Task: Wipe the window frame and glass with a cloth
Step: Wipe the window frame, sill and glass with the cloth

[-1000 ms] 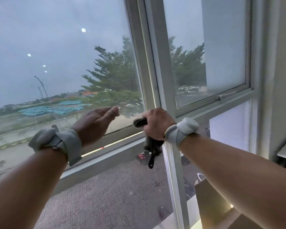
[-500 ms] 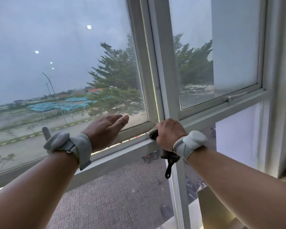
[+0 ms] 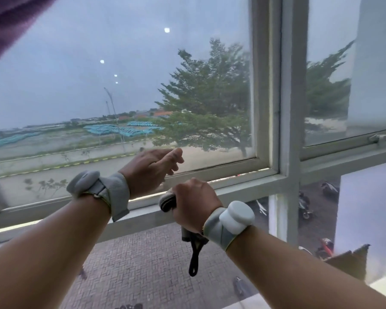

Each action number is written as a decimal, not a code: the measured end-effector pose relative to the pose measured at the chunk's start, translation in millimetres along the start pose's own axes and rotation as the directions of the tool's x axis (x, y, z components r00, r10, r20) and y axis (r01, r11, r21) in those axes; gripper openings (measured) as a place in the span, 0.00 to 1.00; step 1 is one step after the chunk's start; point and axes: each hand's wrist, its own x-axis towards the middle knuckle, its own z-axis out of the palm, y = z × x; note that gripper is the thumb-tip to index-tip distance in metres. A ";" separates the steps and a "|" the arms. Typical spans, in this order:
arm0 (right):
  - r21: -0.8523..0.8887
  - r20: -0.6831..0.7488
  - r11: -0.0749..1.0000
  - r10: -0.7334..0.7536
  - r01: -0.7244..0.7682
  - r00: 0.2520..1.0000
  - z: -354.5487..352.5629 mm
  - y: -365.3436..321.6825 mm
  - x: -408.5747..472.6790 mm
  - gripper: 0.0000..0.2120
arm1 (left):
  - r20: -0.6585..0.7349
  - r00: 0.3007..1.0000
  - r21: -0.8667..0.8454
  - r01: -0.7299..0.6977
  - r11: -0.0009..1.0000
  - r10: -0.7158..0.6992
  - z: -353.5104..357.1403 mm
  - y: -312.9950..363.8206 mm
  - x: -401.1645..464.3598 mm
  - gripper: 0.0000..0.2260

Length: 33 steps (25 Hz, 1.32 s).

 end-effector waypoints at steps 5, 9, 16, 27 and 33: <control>0.079 0.021 0.992 -0.103 0.101 0.994 23.7 -85.1 19.8 0.13 | -0.086 0.991 -0.111 0.096 0.989 -0.106 -55.3 -17.8 -45.6 0.26; 0.136 0.072 0.974 -0.192 0.181 0.979 41.4 -158.2 34.5 0.13 | -0.172 0.965 -0.062 0.191 0.980 -0.199 -105.8 -50.2 -95.1 0.28; 0.199 0.081 0.951 -0.258 0.238 0.963 62.3 -239.4 56.2 0.13 | -0.259 0.906 -0.006 0.344 0.939 -0.334 -177.6 -97.3 -174.6 0.28; 0.272 0.152 0.931 -0.291 0.243 0.945 77.5 -309.0 76.6 0.11 | -0.373 0.844 0.036 0.427 0.903 -0.384 -221.1 -110.3 -227.5 0.26; 0.572 0.166 0.821 -0.118 0.002 0.979 52.9 -287.7 98.1 0.07 | -0.374 0.861 0.064 0.394 0.917 -0.344 -224.5 -110.3 -220.0 0.25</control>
